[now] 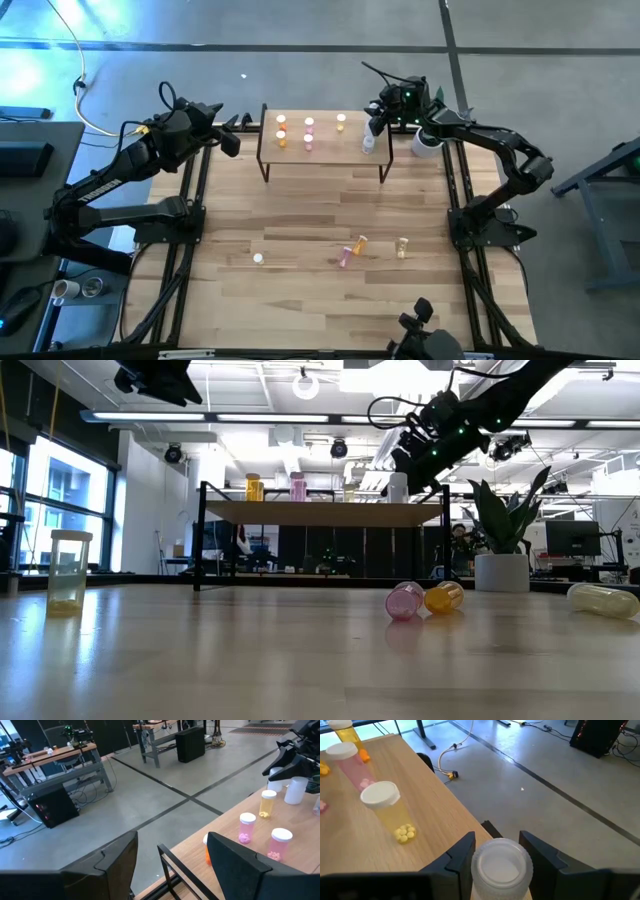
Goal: Pick and place medicine bottles onto shelf by color
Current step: Put the white pill bottle on the shelf aligned with the other white pill bottles
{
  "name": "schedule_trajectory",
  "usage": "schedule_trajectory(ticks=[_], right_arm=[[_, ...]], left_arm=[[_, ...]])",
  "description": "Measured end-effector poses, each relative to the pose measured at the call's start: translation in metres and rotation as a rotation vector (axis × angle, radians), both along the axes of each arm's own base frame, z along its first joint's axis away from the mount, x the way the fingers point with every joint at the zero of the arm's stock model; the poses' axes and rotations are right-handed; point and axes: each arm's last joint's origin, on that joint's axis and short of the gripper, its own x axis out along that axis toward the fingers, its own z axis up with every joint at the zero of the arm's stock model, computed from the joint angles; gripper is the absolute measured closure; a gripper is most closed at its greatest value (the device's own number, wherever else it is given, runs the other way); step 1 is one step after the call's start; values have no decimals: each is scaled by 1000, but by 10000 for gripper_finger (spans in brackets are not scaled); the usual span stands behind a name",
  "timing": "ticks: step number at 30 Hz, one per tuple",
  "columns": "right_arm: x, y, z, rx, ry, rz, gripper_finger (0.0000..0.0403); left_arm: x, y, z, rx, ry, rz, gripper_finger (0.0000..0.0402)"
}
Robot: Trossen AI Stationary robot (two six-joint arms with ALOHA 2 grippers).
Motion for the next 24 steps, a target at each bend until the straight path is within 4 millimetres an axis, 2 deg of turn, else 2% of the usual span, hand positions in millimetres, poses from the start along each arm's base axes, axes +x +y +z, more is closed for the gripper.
schedule_trajectory(ticks=[10, 24], right_arm=[[-1, 1, -2, 4, 27, 8, 231], [-1, 1, 0, 0, 17, 5, 226]], left_arm=[[0, 0, 0, 0, 0, 0, 174], [0, 0, 0, 0, 0, 0, 174]])
